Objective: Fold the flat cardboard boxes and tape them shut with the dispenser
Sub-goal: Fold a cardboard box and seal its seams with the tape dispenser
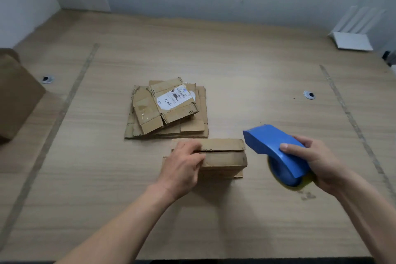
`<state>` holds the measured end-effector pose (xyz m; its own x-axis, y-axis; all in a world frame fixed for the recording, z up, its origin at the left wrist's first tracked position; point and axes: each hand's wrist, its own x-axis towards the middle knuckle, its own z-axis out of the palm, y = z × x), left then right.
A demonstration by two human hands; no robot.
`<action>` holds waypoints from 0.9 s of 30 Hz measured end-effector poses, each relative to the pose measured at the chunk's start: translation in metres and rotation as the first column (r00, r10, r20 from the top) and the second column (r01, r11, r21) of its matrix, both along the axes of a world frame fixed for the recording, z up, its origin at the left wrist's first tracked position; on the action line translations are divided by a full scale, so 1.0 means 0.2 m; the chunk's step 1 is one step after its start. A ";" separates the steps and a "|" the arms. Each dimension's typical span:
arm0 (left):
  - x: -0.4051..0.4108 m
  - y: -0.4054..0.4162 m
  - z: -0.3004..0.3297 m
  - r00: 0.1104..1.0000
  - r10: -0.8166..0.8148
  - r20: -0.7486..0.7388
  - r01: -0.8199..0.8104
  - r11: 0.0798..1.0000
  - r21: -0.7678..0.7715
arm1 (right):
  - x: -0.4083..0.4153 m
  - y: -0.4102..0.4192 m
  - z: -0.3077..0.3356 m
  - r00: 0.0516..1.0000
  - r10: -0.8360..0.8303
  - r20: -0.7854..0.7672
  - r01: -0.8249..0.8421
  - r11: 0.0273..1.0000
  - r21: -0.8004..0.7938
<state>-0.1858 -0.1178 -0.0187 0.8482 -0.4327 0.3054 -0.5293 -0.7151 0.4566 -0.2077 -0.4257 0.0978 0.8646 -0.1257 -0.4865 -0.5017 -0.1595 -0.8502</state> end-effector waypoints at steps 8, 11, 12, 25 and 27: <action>0.11 -0.02 0.24 0.510 -0.234 -0.828 -0.609 0.582 -0.540 | 0.26 0.44 0.10 0.969 0.235 0.079 -0.244 0.959 0.146; 0.14 0.02 0.26 0.470 -0.362 -0.805 -0.634 0.497 -0.593 | 0.33 0.54 0.09 0.960 0.264 0.089 -0.277 0.940 0.197; 0.15 0.02 0.26 0.469 -0.387 -0.794 -0.635 0.478 -0.607 | 0.34 0.56 0.09 0.958 0.273 0.089 -0.286 0.935 0.210; 0.25 0.06 0.24 0.372 -0.513 -0.774 -0.817 0.214 -0.535 | 0.42 0.59 0.01 0.935 0.342 0.091 -0.353 0.889 0.293; 0.27 0.05 0.24 0.363 -0.458 -0.811 -0.827 0.242 -0.507 | 0.43 0.58 -0.01 0.930 0.358 0.090 -0.368 0.881 0.299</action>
<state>-0.1325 -0.1085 0.0302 0.7969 -0.2323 -0.5577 0.5953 0.4595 0.6592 -0.1209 -0.3103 0.0962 0.8363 0.3496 -0.4224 -0.4314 -0.0559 -0.9004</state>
